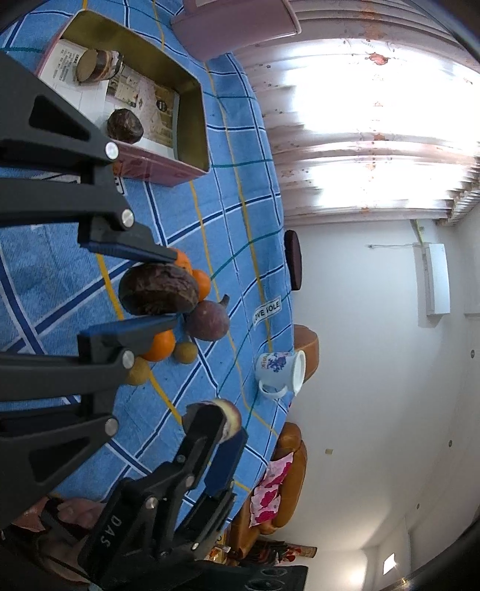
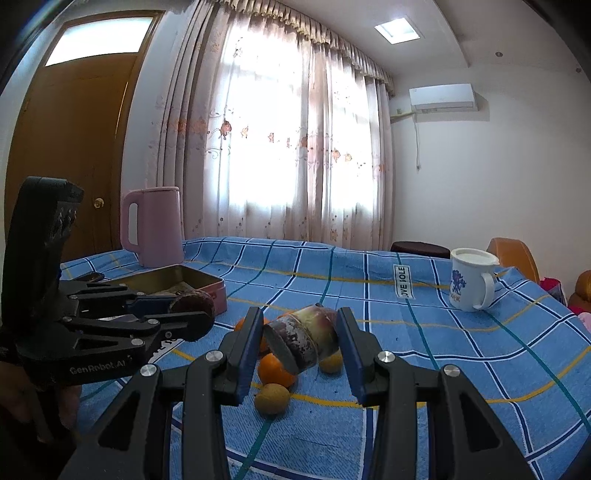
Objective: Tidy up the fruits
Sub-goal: 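Lift both held items and move them toward the tin box, then lower both items into the tin and open both grippers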
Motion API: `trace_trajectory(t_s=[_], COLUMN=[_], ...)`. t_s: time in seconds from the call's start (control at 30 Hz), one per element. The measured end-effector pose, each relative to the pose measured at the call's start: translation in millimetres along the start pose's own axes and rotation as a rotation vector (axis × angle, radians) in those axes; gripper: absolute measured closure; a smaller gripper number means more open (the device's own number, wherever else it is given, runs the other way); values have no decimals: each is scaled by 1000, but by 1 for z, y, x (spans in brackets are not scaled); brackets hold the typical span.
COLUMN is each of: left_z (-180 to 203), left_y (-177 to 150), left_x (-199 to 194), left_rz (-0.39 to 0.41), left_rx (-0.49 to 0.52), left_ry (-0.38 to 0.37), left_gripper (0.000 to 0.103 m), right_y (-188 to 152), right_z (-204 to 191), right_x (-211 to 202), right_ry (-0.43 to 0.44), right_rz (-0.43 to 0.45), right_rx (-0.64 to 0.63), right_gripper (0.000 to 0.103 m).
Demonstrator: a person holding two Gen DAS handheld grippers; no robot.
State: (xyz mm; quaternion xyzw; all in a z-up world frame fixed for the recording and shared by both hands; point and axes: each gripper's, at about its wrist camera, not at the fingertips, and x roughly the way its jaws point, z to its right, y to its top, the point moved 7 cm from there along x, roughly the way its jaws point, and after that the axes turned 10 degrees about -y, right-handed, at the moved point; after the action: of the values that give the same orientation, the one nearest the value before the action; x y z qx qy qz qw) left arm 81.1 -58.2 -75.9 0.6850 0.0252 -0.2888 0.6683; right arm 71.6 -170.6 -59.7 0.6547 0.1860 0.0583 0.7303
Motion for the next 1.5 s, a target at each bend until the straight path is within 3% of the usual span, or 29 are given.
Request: trace_trajectory(t_s=[0.23, 0.8, 1.1, 1.27, 1.5], left_z=[-2, -35, -76, -116, -165], left_y=[6, 12, 7, 5, -1], left_x=[-9, -33, -51, -68, -77], left_rz=[31, 70, 70, 76, 67], left_rx=[20, -46, -114, -176, -242], left_ry=[28, 72, 110, 166, 228], left_gripper=[73, 73, 73, 73, 73], right_y=[2, 21, 46, 60, 57], right_z=[1, -10, -59, -103, -151], right_x=[-1, 5, 24, 36, 51], right_ry=[1, 8, 129, 215, 300], right_rz=[14, 11, -14, -22, -54], right_rx=[5, -18, -50, -101, -159], right_gripper=[60, 60, 60, 60, 60])
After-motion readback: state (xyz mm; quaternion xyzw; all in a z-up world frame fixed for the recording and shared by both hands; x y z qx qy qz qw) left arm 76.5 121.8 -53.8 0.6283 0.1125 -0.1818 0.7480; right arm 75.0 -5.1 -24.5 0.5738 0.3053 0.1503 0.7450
